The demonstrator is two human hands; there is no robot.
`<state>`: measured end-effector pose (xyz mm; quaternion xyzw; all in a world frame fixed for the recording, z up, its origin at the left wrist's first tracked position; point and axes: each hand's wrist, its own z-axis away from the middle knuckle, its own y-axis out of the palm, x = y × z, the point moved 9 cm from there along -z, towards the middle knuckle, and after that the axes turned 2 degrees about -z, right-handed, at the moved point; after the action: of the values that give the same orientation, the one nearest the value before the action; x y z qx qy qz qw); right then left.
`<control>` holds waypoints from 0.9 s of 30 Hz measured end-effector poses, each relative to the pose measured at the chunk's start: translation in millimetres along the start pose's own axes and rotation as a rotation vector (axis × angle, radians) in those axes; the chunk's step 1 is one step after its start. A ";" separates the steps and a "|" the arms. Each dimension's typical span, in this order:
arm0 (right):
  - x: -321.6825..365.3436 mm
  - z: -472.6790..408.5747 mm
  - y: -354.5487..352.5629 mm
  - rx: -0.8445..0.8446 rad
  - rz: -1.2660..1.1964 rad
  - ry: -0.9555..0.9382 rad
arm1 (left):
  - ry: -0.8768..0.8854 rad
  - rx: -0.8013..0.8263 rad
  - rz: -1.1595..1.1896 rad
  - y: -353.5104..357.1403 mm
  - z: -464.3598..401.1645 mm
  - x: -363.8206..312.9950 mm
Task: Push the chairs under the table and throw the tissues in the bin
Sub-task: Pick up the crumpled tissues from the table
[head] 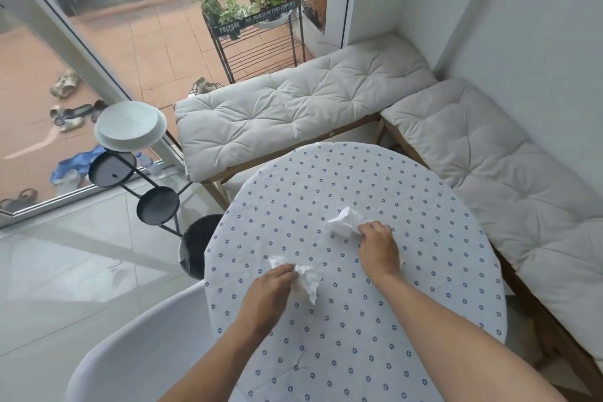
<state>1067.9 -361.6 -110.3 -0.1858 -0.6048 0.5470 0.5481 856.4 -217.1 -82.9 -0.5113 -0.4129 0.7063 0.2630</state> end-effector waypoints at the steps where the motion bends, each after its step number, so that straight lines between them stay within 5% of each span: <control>1: 6.0 1.4 0.5 -0.010 -0.013 -0.012 | 0.005 -0.019 0.006 -10.2 -0.9 9.7; 18: 308.0 18.1 122.4 -0.090 -0.149 -0.176 | -0.007 -0.059 -0.091 -209.8 15.4 300.3; 27: 388.9 0.6 295.7 0.056 -0.166 -0.193 | -0.116 0.006 0.007 -161.0 -7.4 443.9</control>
<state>828.2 57.1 -187.3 -0.0662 -0.6525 0.5316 0.5359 704.8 221.4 -171.0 -0.4702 -0.4237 0.7369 0.2375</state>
